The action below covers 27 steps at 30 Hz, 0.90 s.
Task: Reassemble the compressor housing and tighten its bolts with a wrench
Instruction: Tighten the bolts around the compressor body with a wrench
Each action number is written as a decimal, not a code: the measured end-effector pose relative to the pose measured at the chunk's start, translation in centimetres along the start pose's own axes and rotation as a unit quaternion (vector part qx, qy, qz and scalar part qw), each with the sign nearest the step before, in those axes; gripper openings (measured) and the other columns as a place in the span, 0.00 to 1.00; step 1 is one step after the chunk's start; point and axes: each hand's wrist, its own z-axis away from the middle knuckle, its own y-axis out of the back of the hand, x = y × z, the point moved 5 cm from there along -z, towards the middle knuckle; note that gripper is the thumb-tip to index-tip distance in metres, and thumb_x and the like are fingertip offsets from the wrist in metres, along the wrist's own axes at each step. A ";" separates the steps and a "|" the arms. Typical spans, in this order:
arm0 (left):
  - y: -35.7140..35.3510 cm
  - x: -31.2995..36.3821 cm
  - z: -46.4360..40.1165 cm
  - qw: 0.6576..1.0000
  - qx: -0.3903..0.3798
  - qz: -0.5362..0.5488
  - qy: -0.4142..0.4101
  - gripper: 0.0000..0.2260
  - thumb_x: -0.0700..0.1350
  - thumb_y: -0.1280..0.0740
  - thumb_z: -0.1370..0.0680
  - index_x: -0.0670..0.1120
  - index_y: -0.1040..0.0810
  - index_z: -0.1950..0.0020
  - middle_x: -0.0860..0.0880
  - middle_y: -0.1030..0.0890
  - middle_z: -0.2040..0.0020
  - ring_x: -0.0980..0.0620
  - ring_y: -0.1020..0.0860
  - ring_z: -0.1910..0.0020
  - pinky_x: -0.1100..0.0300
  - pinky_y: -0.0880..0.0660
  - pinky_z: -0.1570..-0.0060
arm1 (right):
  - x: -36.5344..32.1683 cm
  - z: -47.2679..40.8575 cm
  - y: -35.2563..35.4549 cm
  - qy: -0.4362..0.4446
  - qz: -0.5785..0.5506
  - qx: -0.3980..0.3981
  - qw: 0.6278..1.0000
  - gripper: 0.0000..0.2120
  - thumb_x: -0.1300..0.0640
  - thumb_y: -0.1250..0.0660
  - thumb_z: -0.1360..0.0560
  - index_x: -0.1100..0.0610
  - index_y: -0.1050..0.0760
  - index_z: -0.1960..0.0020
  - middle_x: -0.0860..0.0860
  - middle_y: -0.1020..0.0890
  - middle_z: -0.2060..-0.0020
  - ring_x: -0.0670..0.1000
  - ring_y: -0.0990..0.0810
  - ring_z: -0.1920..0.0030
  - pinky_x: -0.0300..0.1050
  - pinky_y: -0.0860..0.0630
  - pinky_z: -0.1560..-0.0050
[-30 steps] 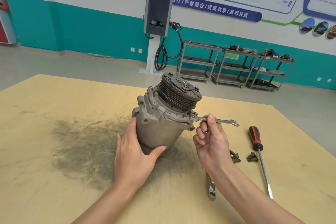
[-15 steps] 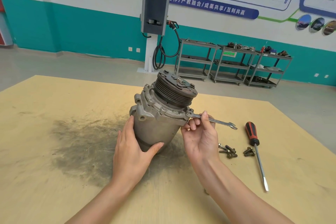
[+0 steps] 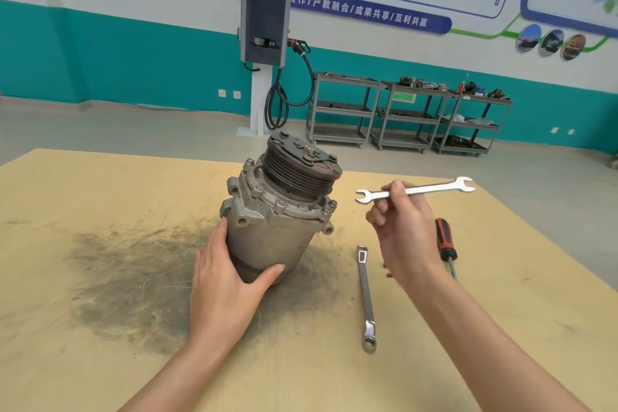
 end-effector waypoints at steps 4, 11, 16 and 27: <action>0.0 0.1 0.0 1.000 -0.005 0.004 0.001 0.48 0.56 0.21 0.34 0.49 0.42 0.21 0.49 0.32 0.25 0.42 0.41 0.24 0.42 0.39 0.27 | -2.5 -0.9 4.5 0.045 0.463 -0.068 0.883 0.17 0.52 0.43 0.18 0.58 0.31 0.64 0.48 0.28 0.74 0.50 0.30 0.70 0.44 0.35 0.68; -0.1 0.1 0.0 1.000 -0.009 0.003 0.004 0.48 0.56 0.21 0.34 0.49 0.43 0.21 0.48 0.32 0.25 0.43 0.41 0.24 0.41 0.39 0.27 | 1.8 2.4 9.7 -0.022 0.829 -0.198 0.522 0.15 0.43 0.49 0.19 0.49 0.28 0.56 0.44 0.29 0.68 0.52 0.27 0.63 0.45 0.35 0.67; 0.0 0.2 0.1 1.000 -0.008 0.011 0.003 0.48 0.56 0.22 0.34 0.50 0.43 0.21 0.50 0.33 0.25 0.43 0.41 0.23 0.41 0.39 0.27 | 3.1 3.2 9.3 0.031 0.859 -0.177 0.478 0.14 0.44 0.50 0.20 0.49 0.32 0.57 0.46 0.32 0.68 0.54 0.22 0.57 0.46 0.36 0.66; 0.1 0.4 0.1 1.000 0.004 0.010 -0.008 0.47 0.56 0.22 0.34 0.49 0.41 0.22 0.49 0.31 0.27 0.47 0.39 0.25 0.42 0.40 0.26 | 3.5 3.5 8.7 0.026 0.894 -0.123 0.431 0.13 0.44 0.51 0.21 0.50 0.35 0.56 0.46 0.26 0.63 0.51 0.20 0.54 0.45 0.36 0.66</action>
